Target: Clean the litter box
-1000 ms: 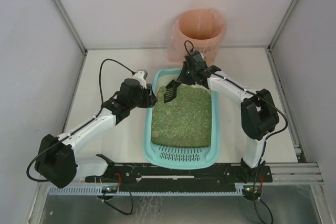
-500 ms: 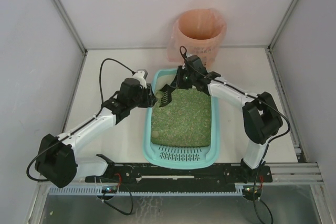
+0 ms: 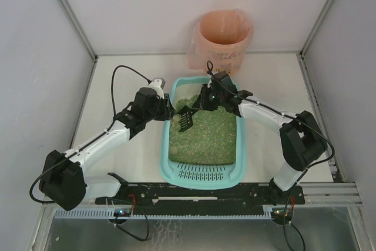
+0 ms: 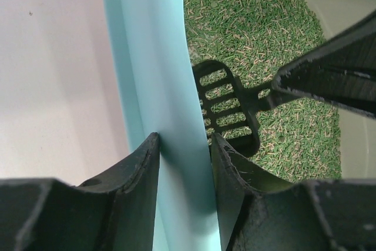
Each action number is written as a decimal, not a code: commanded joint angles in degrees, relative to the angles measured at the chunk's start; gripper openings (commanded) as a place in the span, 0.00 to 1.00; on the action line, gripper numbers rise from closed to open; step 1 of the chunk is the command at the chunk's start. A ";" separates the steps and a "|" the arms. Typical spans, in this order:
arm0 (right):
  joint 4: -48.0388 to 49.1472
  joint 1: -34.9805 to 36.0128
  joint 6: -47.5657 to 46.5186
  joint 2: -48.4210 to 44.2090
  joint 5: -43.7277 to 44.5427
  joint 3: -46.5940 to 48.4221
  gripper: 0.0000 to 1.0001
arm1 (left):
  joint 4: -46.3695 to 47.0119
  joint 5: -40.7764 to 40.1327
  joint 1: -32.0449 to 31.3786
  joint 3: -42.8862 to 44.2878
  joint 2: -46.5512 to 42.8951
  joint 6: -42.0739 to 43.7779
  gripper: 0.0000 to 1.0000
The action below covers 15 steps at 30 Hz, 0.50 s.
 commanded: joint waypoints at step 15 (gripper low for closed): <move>27.96 1.95 21.67 -9.84 -4.31 -19.41 0.00 | 0.15 1.31 -0.43 2.64 0.25 1.86 0.42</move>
